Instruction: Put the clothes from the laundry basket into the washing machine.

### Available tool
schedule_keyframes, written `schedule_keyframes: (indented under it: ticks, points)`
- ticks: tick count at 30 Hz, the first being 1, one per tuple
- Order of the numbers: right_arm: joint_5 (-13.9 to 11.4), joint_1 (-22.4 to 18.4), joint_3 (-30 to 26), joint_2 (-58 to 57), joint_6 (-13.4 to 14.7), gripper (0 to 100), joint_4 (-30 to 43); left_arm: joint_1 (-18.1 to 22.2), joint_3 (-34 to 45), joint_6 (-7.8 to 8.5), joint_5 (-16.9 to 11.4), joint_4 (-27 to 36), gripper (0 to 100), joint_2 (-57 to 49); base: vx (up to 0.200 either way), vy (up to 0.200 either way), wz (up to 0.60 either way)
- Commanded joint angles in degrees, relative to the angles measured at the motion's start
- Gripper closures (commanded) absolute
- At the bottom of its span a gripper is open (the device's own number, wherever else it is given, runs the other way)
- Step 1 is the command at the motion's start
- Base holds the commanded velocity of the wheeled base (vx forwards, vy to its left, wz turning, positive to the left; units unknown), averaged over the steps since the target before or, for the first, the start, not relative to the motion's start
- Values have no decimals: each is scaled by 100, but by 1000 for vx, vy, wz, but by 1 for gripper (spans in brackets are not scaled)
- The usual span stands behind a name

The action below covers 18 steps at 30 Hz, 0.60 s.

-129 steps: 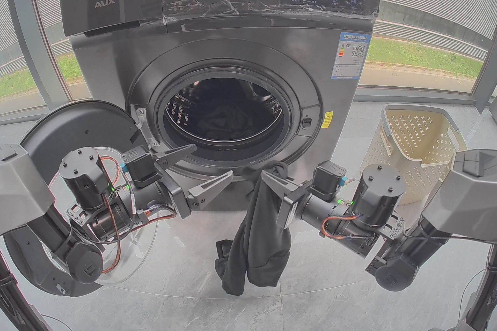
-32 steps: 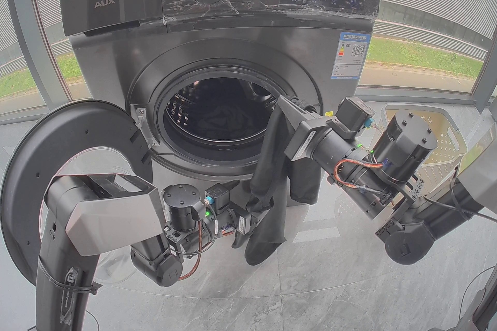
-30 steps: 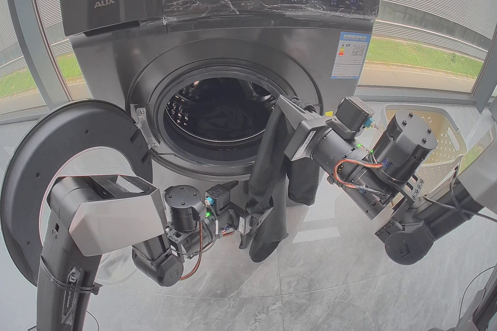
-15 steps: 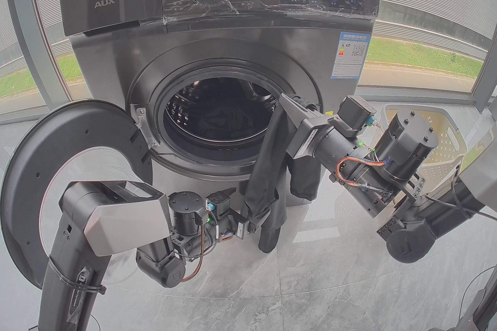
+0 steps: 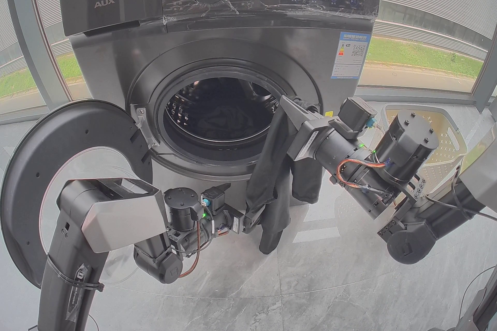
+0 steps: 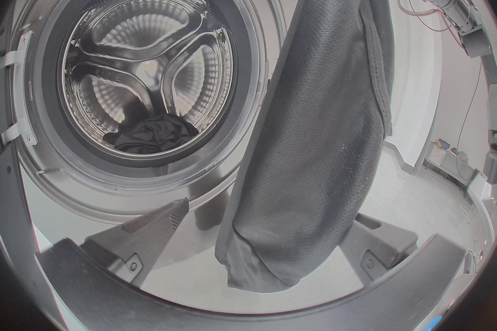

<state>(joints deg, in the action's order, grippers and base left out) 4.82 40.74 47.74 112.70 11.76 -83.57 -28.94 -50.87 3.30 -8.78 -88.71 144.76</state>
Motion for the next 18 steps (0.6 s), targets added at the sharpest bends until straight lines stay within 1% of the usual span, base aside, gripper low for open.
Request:
schedule_keyframes:
  ticks: [1, 8, 12, 14, 15, 18]
  points:
    - [2, 13, -1, -3, 1, 100, -2, 38, -37, 12, 8, -6, 100, -1, 0, 0, 0]
    - [11, 13, -45, -3, 1, 100, -2, 11, -54, -5, -36, -15, 100, -18, 0, 0, 0]
    - [11, -57, -177, -3, 10, 100, -11, 46, -81, -23, -45, -15, 100, -97, 0, 0, 0]
    - [2, -75, -239, -3, 10, 100, -11, 64, -37, -23, -63, -15, 100, -273, 0, 0, 0]
    - [-7, -119, -371, -3, 10, 100, -2, 169, 69, -40, -71, -15, 100, -519, 0, 0, 0]
    - [-51, -295, -669, -3, 1, 100, -46, 319, 482, -5, -89, -23, 100, -1073, 0, 0, 0]
